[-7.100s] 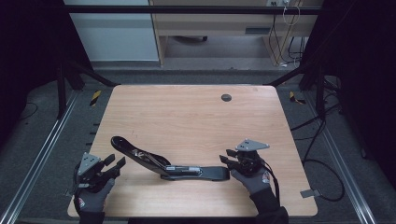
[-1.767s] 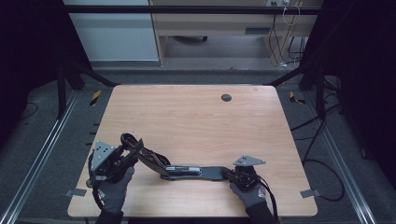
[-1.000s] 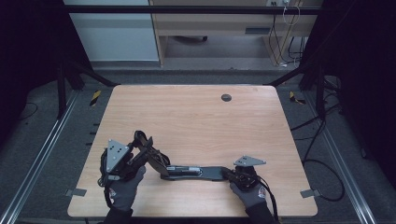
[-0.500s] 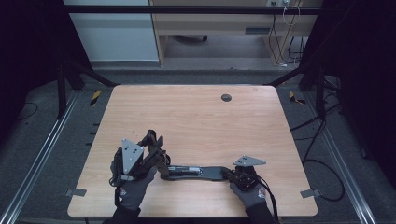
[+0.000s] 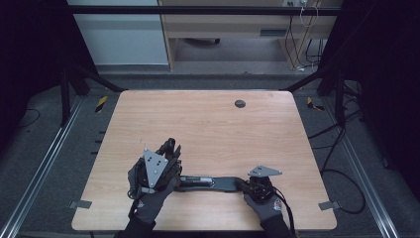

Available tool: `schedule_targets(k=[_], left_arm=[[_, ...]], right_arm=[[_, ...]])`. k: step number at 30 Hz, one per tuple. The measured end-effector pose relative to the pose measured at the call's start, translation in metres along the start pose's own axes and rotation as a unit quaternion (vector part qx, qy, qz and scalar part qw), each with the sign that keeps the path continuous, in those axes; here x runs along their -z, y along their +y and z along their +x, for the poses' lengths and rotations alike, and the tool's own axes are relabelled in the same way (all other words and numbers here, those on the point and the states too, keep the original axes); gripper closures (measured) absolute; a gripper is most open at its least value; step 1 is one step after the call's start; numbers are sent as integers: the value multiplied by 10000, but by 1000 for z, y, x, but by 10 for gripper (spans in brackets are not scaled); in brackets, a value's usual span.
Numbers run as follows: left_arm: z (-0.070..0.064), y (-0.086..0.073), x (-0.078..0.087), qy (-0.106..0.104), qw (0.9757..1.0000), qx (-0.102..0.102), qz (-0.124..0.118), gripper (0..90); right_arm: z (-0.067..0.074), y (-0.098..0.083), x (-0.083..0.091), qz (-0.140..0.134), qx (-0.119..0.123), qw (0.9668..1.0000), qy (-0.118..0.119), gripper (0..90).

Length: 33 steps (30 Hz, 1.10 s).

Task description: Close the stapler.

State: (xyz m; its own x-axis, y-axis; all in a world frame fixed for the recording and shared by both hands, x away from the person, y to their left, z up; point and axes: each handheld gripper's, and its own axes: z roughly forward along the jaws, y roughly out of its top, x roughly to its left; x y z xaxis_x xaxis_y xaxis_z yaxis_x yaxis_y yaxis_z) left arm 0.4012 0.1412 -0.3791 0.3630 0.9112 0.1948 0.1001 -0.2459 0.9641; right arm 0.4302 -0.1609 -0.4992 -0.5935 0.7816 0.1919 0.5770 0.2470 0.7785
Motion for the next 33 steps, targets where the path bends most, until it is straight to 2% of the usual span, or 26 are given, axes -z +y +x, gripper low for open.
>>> schedule_targets(k=[8,14,18,28,31,33], left_arm=[[-16,2,-5,49,9994,-354,-3,619],[-36,3,-11,137,9967,-805,21,618],[-45,3,-14,155,9945,-1038,29,616],[-58,1,-19,123,9920,-1255,42,604],[-63,0,-21,79,9906,-1362,58,599],[-69,-1,-23,95,9881,-1532,69,598]], right_arm=[[0,0,0,-8,-2,10000,4,900],[0,0,0,-13,8,10000,1,900],[0,0,0,-16,8,10000,4,900],[0,-1,0,-19,3,10000,9,900],[0,-1,0,-20,3,10000,11,900],[0,-1,0,-18,6,10000,14,900]])
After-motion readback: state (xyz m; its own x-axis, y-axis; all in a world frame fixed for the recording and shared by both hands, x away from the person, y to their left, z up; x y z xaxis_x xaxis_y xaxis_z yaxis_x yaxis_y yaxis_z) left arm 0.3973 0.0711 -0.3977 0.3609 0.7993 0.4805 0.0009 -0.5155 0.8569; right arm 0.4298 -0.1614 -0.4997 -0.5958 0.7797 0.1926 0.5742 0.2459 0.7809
